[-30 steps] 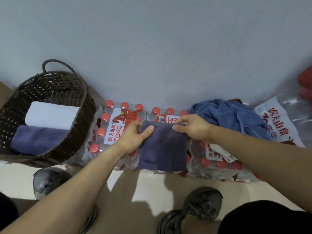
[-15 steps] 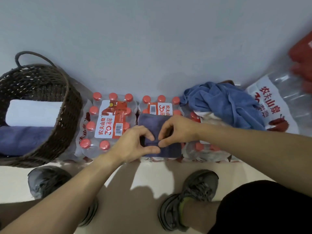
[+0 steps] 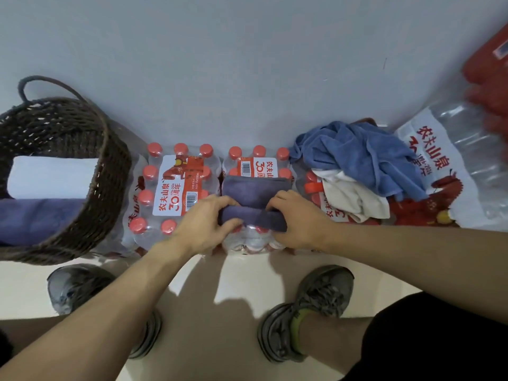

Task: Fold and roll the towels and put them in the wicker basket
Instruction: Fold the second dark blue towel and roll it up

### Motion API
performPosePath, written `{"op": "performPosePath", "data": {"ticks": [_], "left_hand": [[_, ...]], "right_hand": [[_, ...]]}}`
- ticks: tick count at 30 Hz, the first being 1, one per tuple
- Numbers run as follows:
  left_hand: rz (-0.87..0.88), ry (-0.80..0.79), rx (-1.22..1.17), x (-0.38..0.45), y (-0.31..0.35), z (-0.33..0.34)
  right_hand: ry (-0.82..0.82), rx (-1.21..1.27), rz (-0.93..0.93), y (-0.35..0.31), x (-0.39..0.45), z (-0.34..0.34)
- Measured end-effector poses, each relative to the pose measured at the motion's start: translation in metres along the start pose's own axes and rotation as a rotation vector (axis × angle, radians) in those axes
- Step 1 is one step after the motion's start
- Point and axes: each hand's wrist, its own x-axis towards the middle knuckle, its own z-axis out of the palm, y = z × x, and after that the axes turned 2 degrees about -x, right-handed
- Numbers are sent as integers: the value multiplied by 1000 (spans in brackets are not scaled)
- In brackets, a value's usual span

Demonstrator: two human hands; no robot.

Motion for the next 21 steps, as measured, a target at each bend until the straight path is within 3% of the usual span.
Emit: {"op": "performPosePath", "data": {"ticks": [3, 7, 9, 11, 17, 21], "left_hand": [[-107, 79, -124, 7, 0, -3], [-287, -65, -453, 14, -5, -3], [-314, -77, -437, 18, -6, -1], [-339, 11, -384, 23, -5, 3], [-382, 95, -198, 36, -3, 13], [-412, 161, -18, 42, -5, 19]], "right_hand": [[-1, 231, 166, 7, 3, -8], [32, 539, 349, 22, 6, -11], [52, 705, 412, 26, 8, -12], [48, 798, 461, 27, 9, -10], [129, 845, 560, 19, 13, 0], [193, 617, 613, 13, 19, 8]]}}
